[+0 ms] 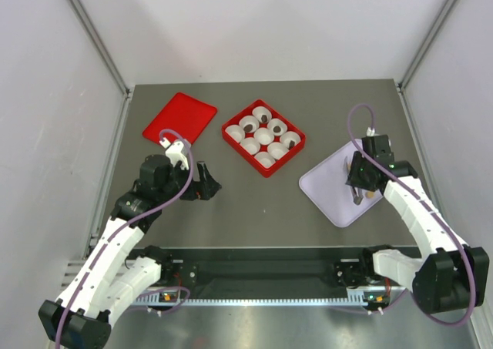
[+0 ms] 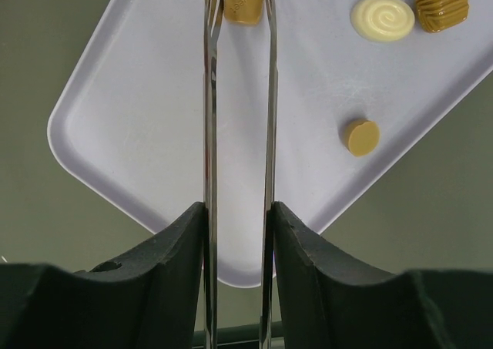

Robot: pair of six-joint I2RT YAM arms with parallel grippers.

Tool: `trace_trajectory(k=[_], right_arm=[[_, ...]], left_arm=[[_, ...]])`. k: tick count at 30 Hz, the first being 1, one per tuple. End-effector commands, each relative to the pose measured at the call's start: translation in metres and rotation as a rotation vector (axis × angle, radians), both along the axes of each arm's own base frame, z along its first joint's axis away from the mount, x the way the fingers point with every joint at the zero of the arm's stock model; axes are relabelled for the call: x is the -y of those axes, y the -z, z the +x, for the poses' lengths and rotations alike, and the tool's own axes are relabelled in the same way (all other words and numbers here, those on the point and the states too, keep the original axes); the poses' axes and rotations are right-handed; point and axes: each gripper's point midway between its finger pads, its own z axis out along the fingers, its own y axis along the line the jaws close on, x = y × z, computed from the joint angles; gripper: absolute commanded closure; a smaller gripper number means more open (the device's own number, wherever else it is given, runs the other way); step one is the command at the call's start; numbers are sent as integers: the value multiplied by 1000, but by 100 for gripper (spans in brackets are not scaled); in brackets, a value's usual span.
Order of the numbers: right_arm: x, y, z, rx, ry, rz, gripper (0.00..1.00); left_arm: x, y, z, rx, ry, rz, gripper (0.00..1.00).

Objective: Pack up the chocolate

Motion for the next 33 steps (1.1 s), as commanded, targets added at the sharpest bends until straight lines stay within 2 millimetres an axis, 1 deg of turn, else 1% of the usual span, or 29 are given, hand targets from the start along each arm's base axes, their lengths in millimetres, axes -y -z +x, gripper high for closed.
trace_trajectory(k=[1, 5, 7, 8, 11, 14, 25, 33], right_arm=[[-1, -19, 12, 61, 6, -8, 62], [-2, -20, 11, 57, 1, -8, 62], [-2, -17, 8, 42, -2, -7, 61], [-3, -16, 7, 32, -5, -11, 59], [-1, -11, 0, 3, 2, -30, 58], [-1, -13, -2, 10, 7, -32, 58], [-3, -8, 0, 3, 5, -24, 59], [-7, -9, -1, 8, 0, -1, 61]], left_arm=[[5, -10, 3, 51, 22, -22, 7], [5, -11, 3, 54, 22, -23, 7], [5, -11, 3, 52, 21, -22, 7], [5, -11, 3, 55, 22, -24, 7], [5, -10, 3, 49, 25, -23, 7], [6, -10, 3, 50, 26, -24, 7], [5, -11, 3, 58, 22, -22, 7], [5, -12, 3, 56, 22, -24, 7]])
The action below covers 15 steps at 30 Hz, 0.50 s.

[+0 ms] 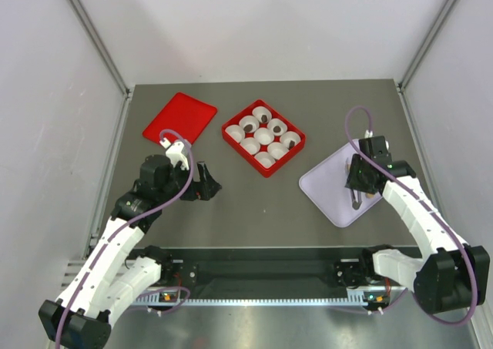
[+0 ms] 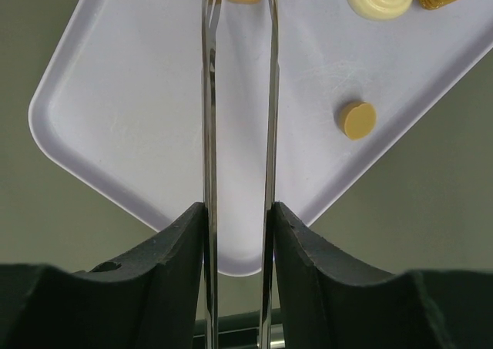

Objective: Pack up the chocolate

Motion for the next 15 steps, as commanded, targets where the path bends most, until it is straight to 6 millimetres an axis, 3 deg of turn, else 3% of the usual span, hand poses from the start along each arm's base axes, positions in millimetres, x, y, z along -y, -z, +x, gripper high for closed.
trace_trajectory(k=[1, 15], right_arm=[[-7, -13, 9, 47, -2, 27, 61], [-12, -21, 14, 84, -7, 52, 62]], left_arm=[[4, -13, 3, 61, 18, -23, 7], [4, -13, 4, 64, 16, -21, 7]])
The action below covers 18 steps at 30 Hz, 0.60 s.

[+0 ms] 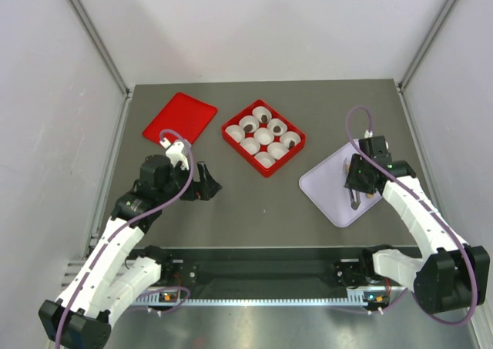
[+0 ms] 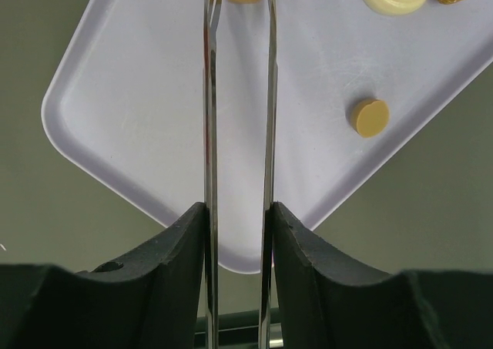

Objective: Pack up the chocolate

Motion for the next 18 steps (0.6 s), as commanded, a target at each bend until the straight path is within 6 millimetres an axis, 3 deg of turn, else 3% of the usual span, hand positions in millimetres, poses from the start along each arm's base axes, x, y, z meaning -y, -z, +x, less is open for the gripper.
trace_trajectory(k=[1, 18], right_arm=[[-7, -22, 14, 88, -7, 25, 63], [-5, -43, 16, 129, -13, 20, 63]], left_arm=[[4, -13, 4, 64, 16, -21, 7], [4, -11, 4, 58, 15, -18, 7]])
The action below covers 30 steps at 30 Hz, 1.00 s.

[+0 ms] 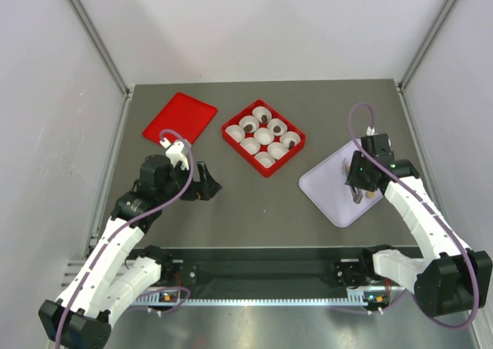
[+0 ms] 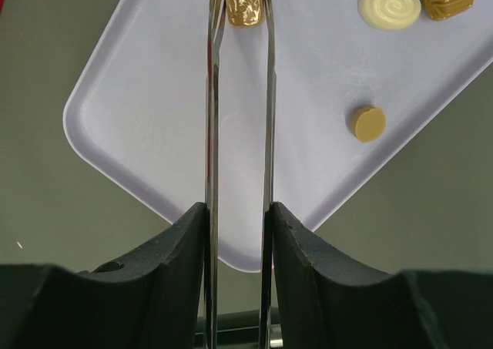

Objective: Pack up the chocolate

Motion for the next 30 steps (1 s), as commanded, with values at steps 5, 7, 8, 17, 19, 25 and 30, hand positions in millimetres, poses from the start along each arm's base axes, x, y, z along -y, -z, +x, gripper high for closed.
trace_trajectory(k=[5, 7, 8, 17, 19, 25, 30], right_arm=[[-5, -43, 12, 118, -17, 17, 63], [-5, -47, 12, 126, -17, 19, 63], [-5, -51, 12, 133, -17, 20, 63], [-5, -52, 12, 125, -29, 10, 62], [-4, -49, 14, 130, -32, 4, 59], [-9, -36, 20, 119, -25, 29, 56], [-11, -21, 23, 95, -7, 41, 56]], left_arm=[[3, -12, 4, 58, 13, -18, 7], [3, -12, 4, 59, 13, -19, 7], [3, -12, 4, 58, 13, -18, 7], [3, -11, 4, 55, 13, -17, 7], [4, -12, 4, 57, 14, -19, 7], [4, -12, 4, 57, 14, -19, 7], [3, -12, 4, 60, 10, -17, 7]])
